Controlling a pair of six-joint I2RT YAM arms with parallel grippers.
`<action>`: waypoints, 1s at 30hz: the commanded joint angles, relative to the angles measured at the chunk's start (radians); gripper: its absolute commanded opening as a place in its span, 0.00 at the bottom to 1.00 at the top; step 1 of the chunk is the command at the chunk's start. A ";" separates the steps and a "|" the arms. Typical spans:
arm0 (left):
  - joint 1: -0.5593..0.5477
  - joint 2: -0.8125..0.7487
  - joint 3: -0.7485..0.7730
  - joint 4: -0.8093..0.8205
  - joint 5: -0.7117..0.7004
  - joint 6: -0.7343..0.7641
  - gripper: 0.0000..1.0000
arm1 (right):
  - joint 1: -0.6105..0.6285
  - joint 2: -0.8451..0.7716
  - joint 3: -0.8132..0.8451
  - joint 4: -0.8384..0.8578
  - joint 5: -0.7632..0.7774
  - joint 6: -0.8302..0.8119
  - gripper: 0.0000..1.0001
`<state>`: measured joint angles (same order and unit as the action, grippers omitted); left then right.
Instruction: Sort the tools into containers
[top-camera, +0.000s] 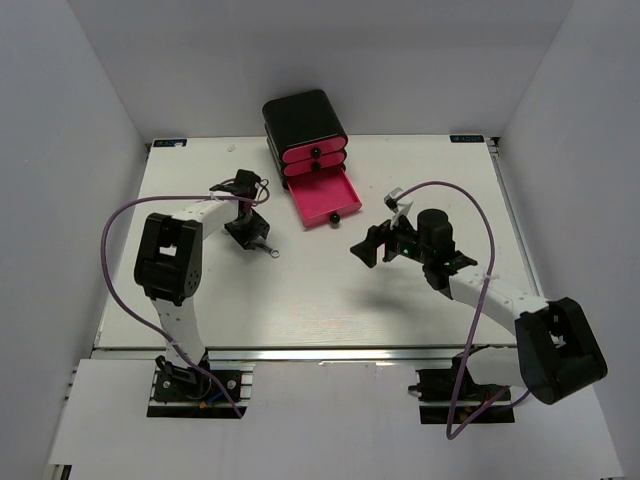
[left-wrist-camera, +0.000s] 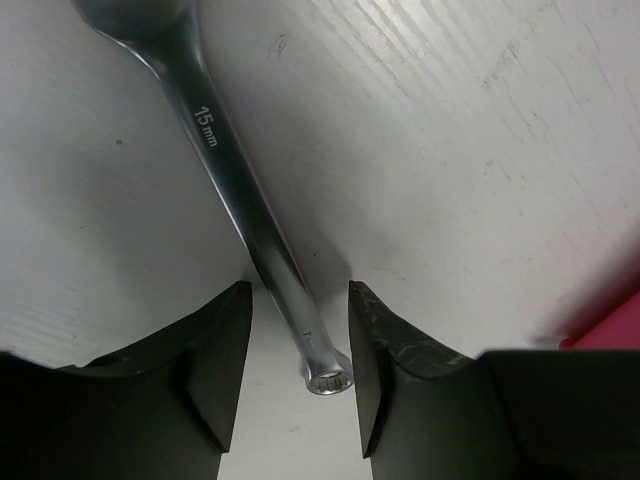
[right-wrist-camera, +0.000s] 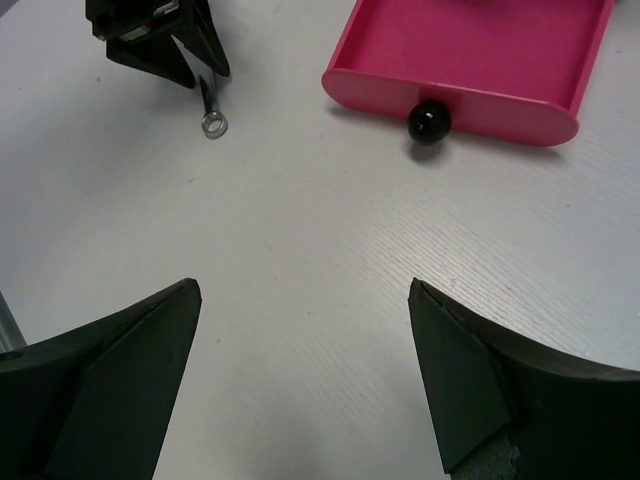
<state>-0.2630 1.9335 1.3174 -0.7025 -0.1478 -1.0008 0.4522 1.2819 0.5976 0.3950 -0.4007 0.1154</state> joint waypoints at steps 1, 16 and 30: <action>0.008 0.027 -0.018 -0.101 -0.041 -0.019 0.54 | -0.018 -0.058 -0.016 0.039 0.014 -0.011 0.89; 0.059 0.205 0.063 -0.189 -0.049 -0.024 0.48 | -0.041 -0.182 -0.028 0.048 0.011 0.007 0.89; 0.067 0.142 -0.020 -0.106 -0.001 0.020 0.00 | -0.046 -0.239 -0.038 0.041 0.026 -0.006 0.89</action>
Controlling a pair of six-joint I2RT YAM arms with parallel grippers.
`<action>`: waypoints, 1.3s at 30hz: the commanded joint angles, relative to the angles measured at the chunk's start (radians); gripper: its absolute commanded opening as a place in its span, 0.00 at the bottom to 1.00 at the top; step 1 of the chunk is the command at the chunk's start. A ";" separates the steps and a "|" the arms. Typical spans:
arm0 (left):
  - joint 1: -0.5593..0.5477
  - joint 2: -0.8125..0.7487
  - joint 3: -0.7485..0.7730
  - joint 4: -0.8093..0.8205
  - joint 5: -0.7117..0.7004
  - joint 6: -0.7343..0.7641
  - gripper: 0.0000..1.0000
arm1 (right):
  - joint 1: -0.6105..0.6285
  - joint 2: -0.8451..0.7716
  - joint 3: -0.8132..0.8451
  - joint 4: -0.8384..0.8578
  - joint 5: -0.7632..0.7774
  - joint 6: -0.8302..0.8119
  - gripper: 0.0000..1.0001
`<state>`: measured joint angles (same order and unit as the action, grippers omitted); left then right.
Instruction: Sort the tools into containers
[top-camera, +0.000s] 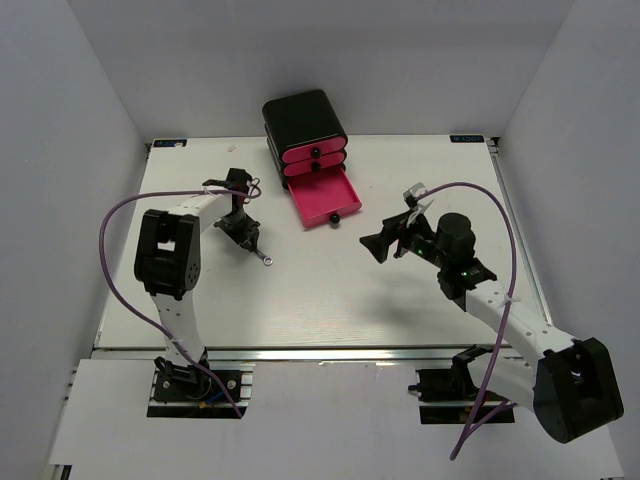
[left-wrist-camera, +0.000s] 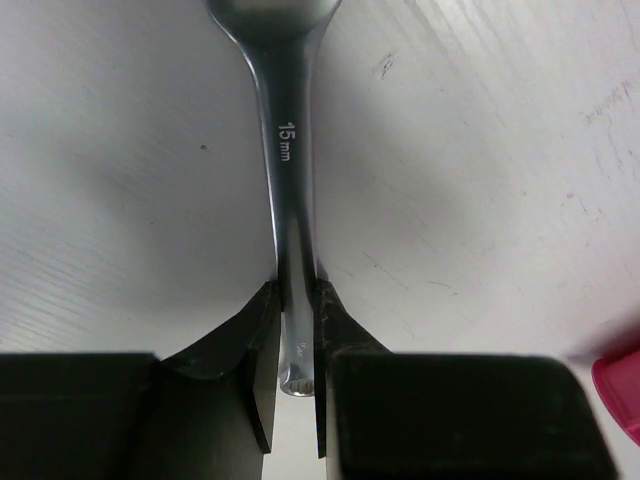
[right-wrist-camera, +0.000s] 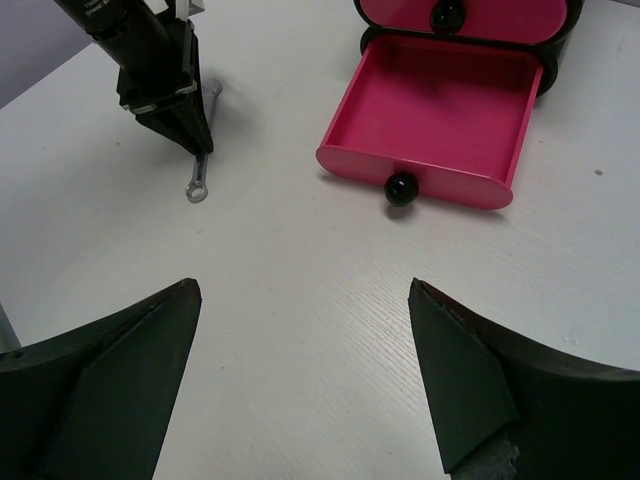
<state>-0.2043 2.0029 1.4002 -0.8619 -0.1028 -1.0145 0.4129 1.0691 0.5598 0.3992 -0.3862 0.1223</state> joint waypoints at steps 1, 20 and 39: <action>0.008 0.033 -0.112 0.063 -0.028 0.040 0.00 | -0.006 -0.031 0.002 0.033 0.010 -0.025 0.89; -0.161 -0.194 -0.058 0.162 0.190 0.056 0.00 | -0.014 -0.044 0.051 -0.063 0.056 -0.118 0.89; -0.227 -0.046 0.244 0.285 0.367 -0.171 0.00 | -0.028 -0.086 0.022 -0.062 0.119 -0.150 0.89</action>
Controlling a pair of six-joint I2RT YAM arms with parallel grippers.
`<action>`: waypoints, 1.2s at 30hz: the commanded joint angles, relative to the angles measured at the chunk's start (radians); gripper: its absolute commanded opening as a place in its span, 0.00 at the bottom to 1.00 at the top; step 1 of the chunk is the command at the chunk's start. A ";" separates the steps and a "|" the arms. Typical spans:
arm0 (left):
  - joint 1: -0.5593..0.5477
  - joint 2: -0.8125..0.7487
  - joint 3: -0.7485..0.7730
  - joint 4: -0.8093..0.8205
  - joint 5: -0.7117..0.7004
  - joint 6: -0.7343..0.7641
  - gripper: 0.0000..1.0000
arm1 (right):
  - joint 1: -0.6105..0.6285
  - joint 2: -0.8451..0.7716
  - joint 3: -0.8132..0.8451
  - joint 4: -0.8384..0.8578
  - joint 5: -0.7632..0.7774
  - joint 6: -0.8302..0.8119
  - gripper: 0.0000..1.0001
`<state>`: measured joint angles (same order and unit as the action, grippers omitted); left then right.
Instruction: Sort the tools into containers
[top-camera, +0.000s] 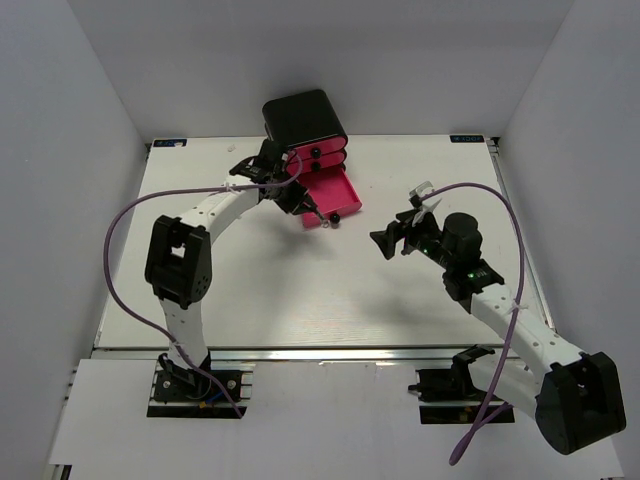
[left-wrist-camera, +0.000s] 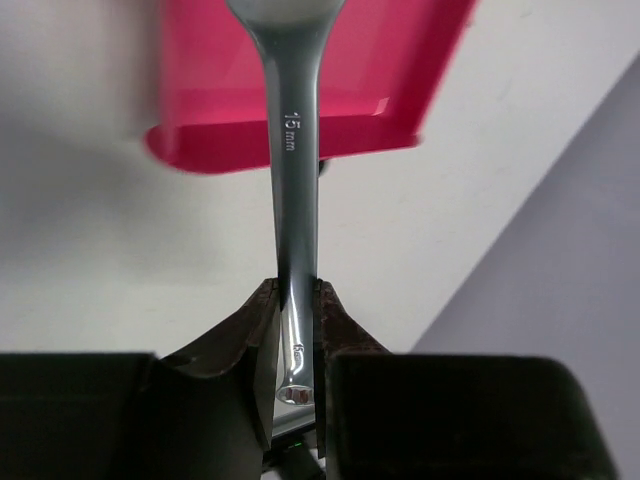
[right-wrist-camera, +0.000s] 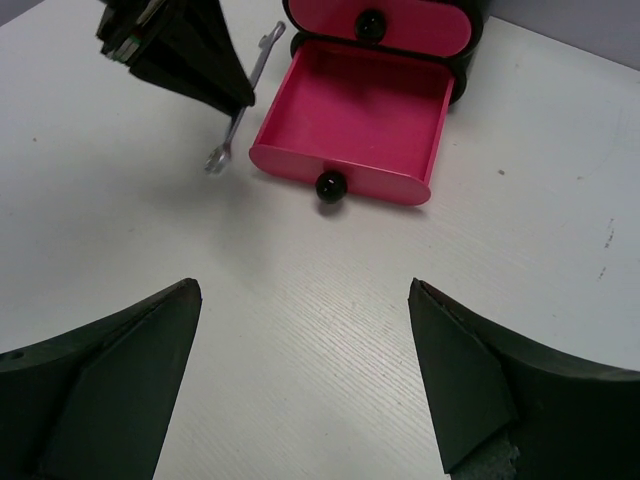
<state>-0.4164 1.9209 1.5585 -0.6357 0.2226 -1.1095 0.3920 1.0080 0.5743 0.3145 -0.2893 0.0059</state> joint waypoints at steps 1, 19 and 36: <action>-0.018 0.052 0.106 0.065 0.043 -0.088 0.00 | -0.008 -0.028 0.006 0.023 0.025 -0.035 0.89; -0.019 0.246 0.278 0.160 -0.042 -0.377 0.00 | -0.028 -0.066 -0.014 0.017 0.049 -0.041 0.89; -0.021 0.231 0.299 0.248 0.021 -0.388 0.54 | -0.038 -0.091 -0.044 -0.017 -0.106 -0.142 0.87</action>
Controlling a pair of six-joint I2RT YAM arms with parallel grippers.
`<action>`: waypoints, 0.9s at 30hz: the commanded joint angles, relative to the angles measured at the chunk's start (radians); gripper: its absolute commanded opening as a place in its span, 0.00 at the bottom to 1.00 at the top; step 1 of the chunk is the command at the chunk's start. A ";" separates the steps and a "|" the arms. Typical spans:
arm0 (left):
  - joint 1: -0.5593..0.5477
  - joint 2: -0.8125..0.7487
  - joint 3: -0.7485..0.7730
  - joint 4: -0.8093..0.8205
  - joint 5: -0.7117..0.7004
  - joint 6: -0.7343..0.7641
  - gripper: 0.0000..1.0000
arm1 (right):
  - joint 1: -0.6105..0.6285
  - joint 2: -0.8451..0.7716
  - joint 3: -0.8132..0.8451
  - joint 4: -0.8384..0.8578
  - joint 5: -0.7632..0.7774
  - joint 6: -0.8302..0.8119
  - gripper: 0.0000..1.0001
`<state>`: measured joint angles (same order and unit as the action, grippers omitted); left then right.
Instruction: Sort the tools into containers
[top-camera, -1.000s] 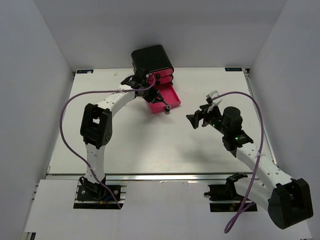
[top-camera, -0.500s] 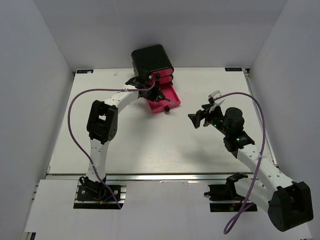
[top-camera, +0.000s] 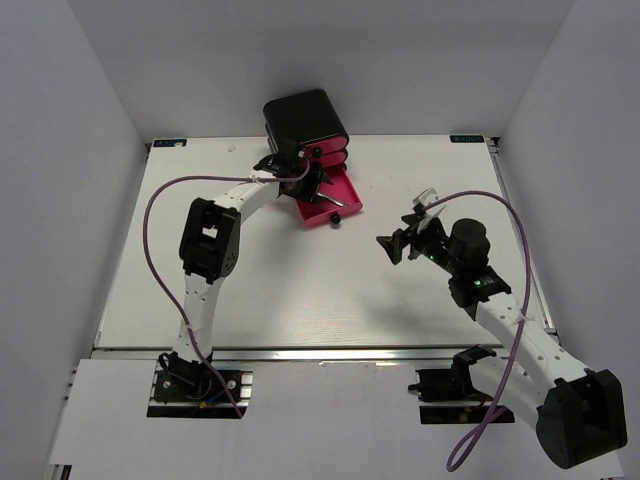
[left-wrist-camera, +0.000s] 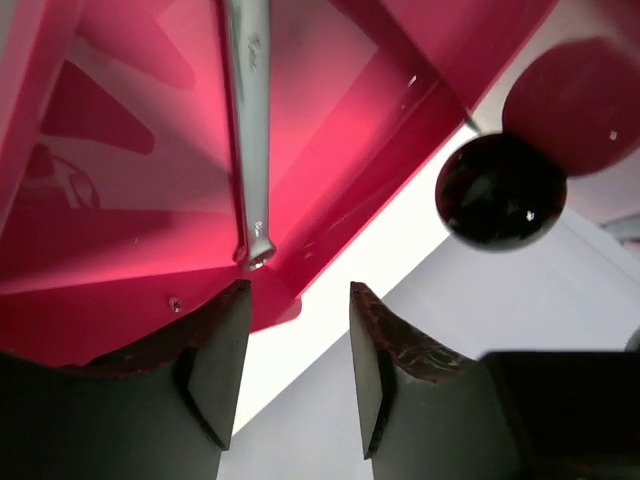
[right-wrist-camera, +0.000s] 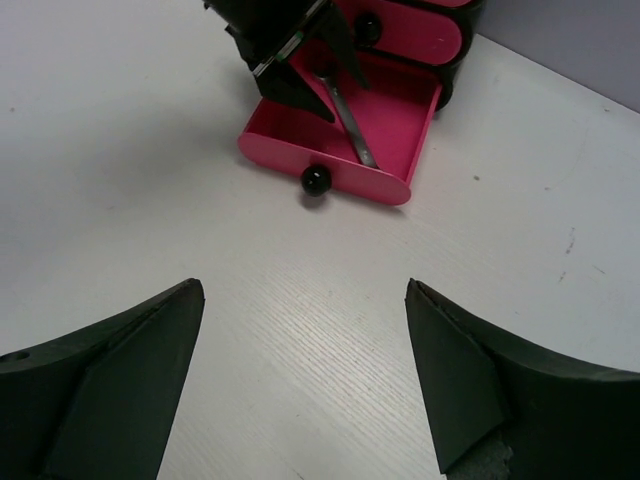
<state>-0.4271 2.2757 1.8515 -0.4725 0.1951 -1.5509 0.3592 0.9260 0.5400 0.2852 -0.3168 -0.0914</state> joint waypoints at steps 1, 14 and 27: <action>-0.012 -0.139 -0.001 0.087 0.059 0.061 0.55 | -0.005 -0.003 -0.009 0.012 -0.087 -0.047 0.85; -0.013 -0.685 -0.448 0.149 -0.003 0.596 0.17 | -0.005 0.582 0.389 -0.331 -0.391 -0.530 0.00; -0.010 -1.372 -1.023 0.026 -0.292 0.623 0.73 | 0.050 1.119 0.905 -0.517 -0.209 -0.804 0.00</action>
<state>-0.4404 0.9962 0.8829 -0.4160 -0.0151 -0.9169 0.3889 2.0060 1.3743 -0.1894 -0.5774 -0.8104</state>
